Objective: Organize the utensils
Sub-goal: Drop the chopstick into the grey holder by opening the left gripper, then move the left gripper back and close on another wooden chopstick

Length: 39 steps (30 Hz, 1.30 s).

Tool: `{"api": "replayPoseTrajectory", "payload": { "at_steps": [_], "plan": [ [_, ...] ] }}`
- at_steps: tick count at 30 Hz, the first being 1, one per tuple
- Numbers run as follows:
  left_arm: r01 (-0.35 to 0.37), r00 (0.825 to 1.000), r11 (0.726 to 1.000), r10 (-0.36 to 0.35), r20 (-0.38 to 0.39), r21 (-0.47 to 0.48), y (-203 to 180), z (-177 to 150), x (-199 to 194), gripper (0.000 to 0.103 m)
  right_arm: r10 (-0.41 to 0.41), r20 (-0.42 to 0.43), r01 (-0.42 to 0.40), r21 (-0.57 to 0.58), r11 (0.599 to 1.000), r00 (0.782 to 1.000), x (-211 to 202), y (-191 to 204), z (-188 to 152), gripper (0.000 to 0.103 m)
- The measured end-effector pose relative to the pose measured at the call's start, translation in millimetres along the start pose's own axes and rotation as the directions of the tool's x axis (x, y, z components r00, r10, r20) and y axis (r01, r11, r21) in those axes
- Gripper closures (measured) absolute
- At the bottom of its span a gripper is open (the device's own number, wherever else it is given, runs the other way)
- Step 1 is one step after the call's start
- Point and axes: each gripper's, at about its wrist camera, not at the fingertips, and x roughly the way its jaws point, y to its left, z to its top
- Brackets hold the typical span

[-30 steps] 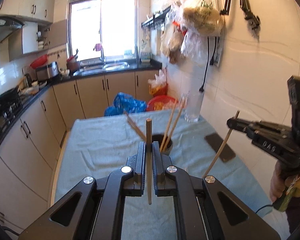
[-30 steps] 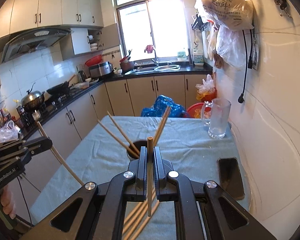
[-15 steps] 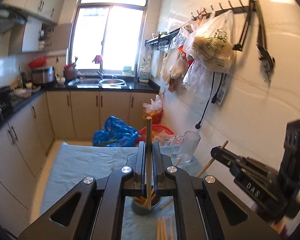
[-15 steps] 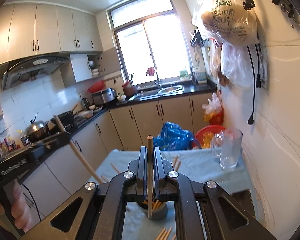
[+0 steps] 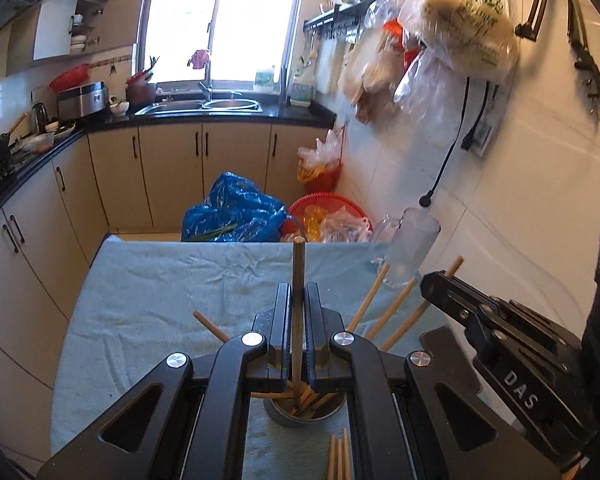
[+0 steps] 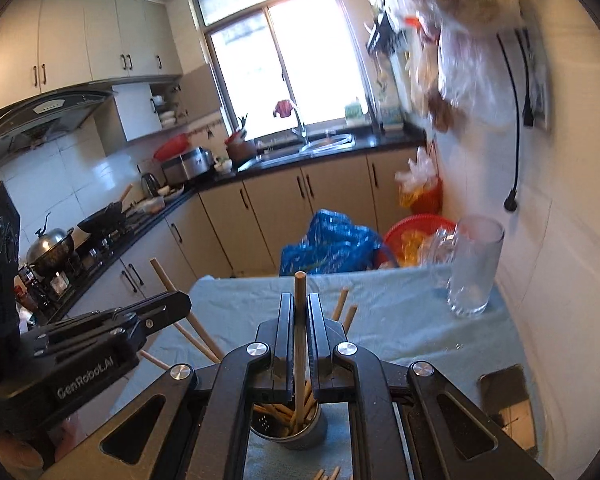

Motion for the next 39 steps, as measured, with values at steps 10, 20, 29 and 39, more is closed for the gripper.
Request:
{"api": "replayPoseTrajectory", "payload": {
  "at_steps": [10,20,29,39],
  "plan": [
    [0.004,0.998,1.000,-0.003,0.064,-0.025,8,-11,-32,0.065,-0.016,-0.034,0.018,0.055,0.998,0.999,23,-23,-5,0.062],
    [-0.013,0.992,1.000,0.015,0.128,-0.016,19,-50,-114,0.056,-0.030,-0.001,0.031,0.034,0.999,1.000,-28,-17,-9,0.053],
    [-0.044,0.987,0.999,0.046,0.156,-0.014,31,-102,-178,0.046,-0.075,-0.021,0.075,-0.022,0.997,0.997,-91,-17,-38,0.043],
    [-0.065,0.996,0.998,0.065,0.056,-0.008,36,-157,-175,0.043,-0.155,-0.156,0.140,-0.105,0.985,0.976,-135,-32,-106,0.036]
  ]
}}
